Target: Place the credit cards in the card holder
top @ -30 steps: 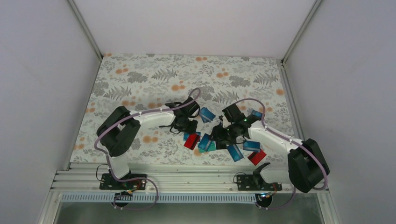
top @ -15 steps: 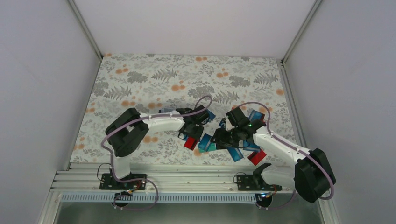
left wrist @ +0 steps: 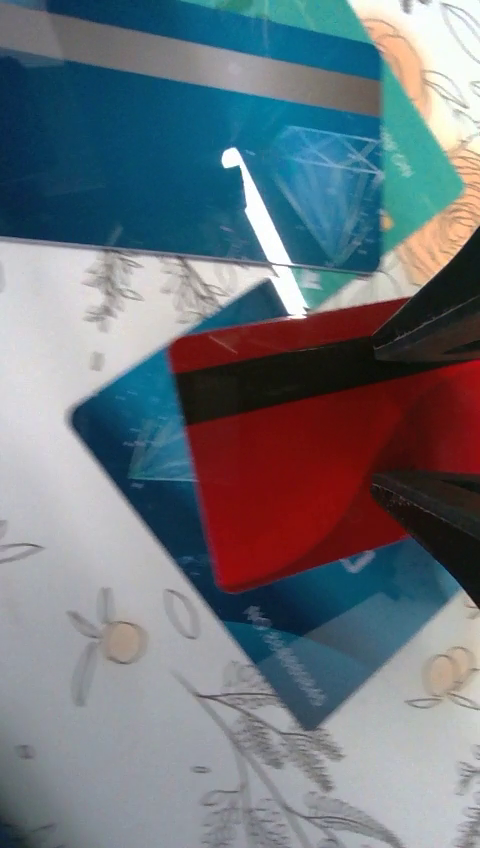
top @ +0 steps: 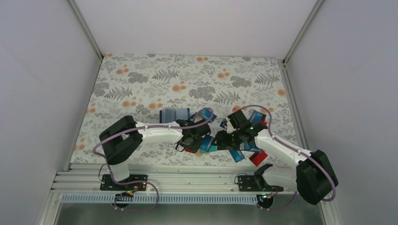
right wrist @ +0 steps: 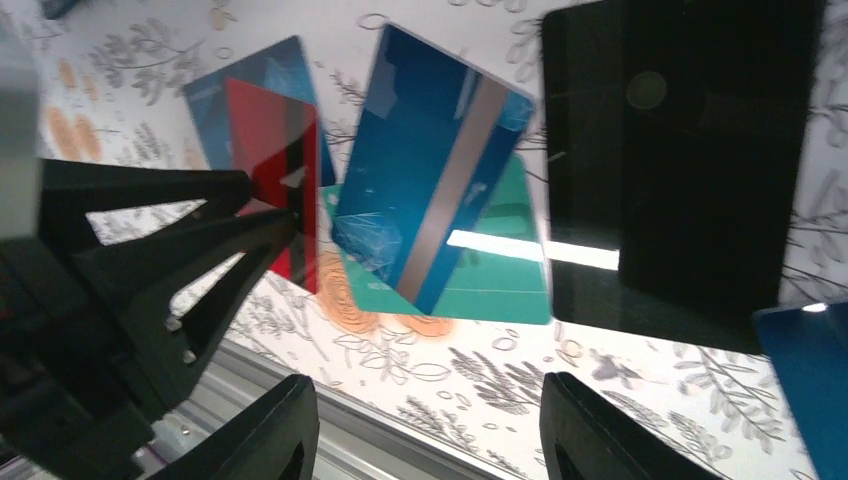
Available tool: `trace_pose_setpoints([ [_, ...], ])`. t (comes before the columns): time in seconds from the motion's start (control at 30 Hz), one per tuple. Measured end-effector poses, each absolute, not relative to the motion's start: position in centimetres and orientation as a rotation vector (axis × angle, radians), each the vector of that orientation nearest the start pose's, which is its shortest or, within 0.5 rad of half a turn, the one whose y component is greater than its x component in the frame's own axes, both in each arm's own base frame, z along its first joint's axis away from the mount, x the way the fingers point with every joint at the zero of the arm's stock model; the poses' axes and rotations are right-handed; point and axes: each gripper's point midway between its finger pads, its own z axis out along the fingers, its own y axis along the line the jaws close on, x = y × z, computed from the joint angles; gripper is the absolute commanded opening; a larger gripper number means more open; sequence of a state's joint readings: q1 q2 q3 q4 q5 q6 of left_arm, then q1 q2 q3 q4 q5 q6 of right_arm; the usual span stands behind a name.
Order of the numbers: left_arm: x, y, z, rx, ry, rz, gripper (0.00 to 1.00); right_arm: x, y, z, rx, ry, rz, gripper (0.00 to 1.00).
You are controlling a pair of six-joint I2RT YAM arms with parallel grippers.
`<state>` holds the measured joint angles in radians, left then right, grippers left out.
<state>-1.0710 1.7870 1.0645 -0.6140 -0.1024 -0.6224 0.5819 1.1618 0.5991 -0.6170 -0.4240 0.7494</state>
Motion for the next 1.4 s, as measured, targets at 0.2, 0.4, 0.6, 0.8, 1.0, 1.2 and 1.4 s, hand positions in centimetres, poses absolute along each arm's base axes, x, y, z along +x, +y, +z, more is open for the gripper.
trace_pose_setpoints([
  [0.2, 17.8, -29.2, 3.0, 0.604, 2.863, -0.116, 0.32, 17.2, 21.3, 7.5, 0.075, 2.923, 1.010, 0.52],
  [0.4, 18.6, -29.4, 6.8, 0.535, 2.796, -0.204, 0.32, 19.9, 24.7, 8.3, -0.012, 2.907, 1.091, 0.45],
  [0.6, 18.5, -26.5, 6.9, 0.448, 2.808, -0.196, 0.32, 22.3, 28.6, 7.5, -0.134, 2.926, 1.123, 0.33],
  [0.8, 17.0, -23.0, 5.1, 0.382, 2.868, -0.165, 0.32, 23.8, 30.6, 4.9, -0.185, 2.984, 1.097, 0.25],
  [1.0, 17.2, -22.3, 4.3, 0.328, 2.896, -0.215, 0.31, 23.9, 30.6, 2.1, -0.188, 3.048, 1.047, 0.21],
  [1.2, 18.7, -22.7, 3.8, 0.296, 2.901, -0.273, 0.30, 23.8, 30.8, 2.1, -0.205, 3.040, 1.049, 0.21],
  [1.4, 19.6, -23.4, 2.7, 0.302, 2.912, -0.334, 0.30, 23.1, 31.4, 2.1, -0.249, 3.036, 1.056, 0.20],
])
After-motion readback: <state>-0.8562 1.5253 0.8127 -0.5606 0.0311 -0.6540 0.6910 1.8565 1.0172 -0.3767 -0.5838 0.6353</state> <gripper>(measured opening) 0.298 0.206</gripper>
